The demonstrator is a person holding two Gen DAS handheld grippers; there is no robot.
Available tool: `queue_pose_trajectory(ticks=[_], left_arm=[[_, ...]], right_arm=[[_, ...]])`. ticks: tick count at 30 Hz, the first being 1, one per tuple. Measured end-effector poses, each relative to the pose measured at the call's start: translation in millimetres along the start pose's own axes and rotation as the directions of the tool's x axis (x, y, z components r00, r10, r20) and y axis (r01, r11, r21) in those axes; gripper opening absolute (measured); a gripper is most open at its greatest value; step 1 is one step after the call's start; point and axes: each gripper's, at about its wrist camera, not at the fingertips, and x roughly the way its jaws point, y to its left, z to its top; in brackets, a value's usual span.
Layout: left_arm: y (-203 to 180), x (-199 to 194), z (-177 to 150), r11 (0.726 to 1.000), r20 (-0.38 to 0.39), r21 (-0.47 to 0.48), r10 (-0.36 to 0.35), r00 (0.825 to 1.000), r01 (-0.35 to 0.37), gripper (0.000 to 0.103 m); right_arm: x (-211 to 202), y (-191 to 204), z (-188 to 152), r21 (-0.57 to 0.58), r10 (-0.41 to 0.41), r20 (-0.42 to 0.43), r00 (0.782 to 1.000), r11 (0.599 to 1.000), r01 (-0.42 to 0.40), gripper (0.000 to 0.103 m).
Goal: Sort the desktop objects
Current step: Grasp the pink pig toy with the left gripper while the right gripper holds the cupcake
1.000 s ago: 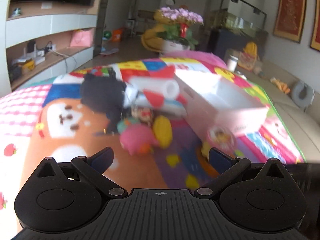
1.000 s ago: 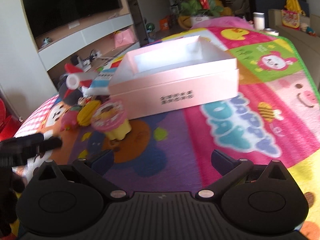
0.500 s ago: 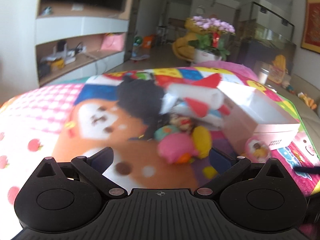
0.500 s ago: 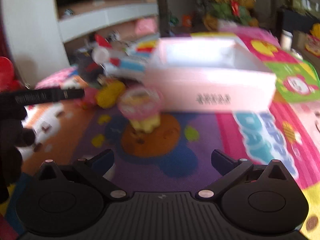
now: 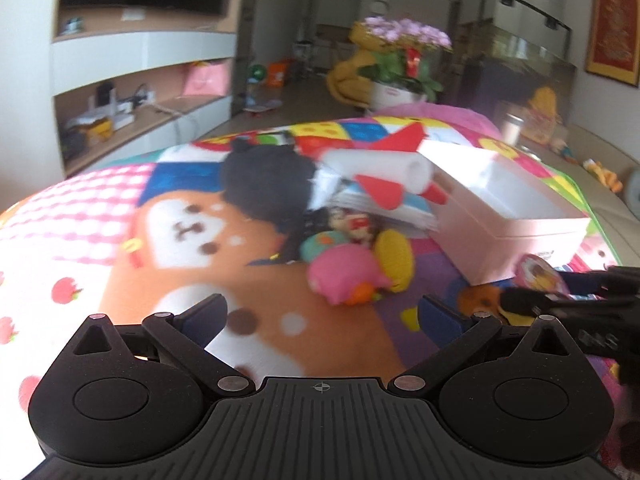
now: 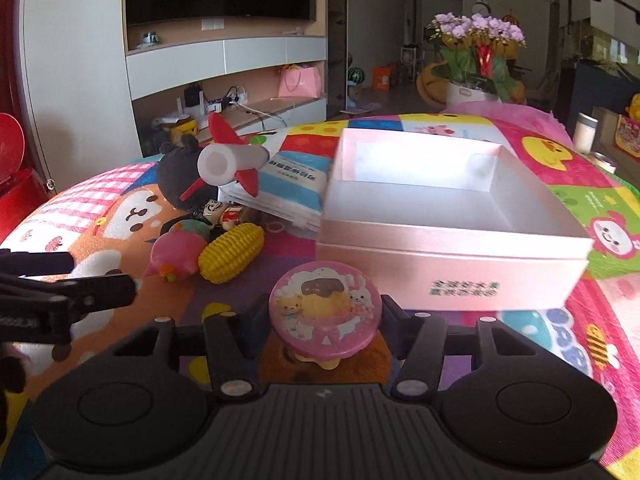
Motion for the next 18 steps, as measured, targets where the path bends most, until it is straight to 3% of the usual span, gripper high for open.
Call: queue_pose_trajectory(ticks=[8, 10, 11, 13, 15, 18], left_arm=[[-24.1, 32.8, 10.7, 0.994, 0.003, 0.104, 0.018, 1.000, -0.018, 0.102], [-27.5, 38.8, 10.9, 0.990, -0.002, 0.138, 0.035, 0.999, -0.034, 0.094], [-28.4, 41.8, 10.9, 0.988, -0.010, 0.151, 0.041, 0.999, -0.039, 0.083], [-27.3, 44.7, 10.3, 0.987, -0.022, 0.156, 0.043, 0.999, -0.040, 0.075], [-25.6, 45.3, 9.3, 0.984, -0.023, 0.170, 0.050, 0.998, -0.045, 0.061], [-22.5, 40.1, 6.5, 0.982, -0.024, 0.183, 0.046, 0.999, -0.041, 0.059]], right_arm=[[-40.2, -23.8, -28.4, 0.032, -0.072, -0.014, 0.997, 0.997, 0.073, 0.056], [-43.5, -25.8, -33.1, 0.041, -0.082, -0.020, 0.996, 0.996, 0.083, 0.056], [-44.3, -26.7, -35.0, 0.046, -0.083, -0.022, 0.996, 0.995, 0.084, 0.056], [-45.0, -27.3, -36.9, 0.054, -0.080, -0.025, 0.997, 0.995, 0.081, 0.056], [-44.9, -28.1, -36.5, 0.059, -0.075, -0.025, 0.997, 0.995, 0.076, 0.056], [-44.2, -25.1, -36.3, 0.057, -0.068, -0.025, 0.997, 0.996, 0.069, 0.056]])
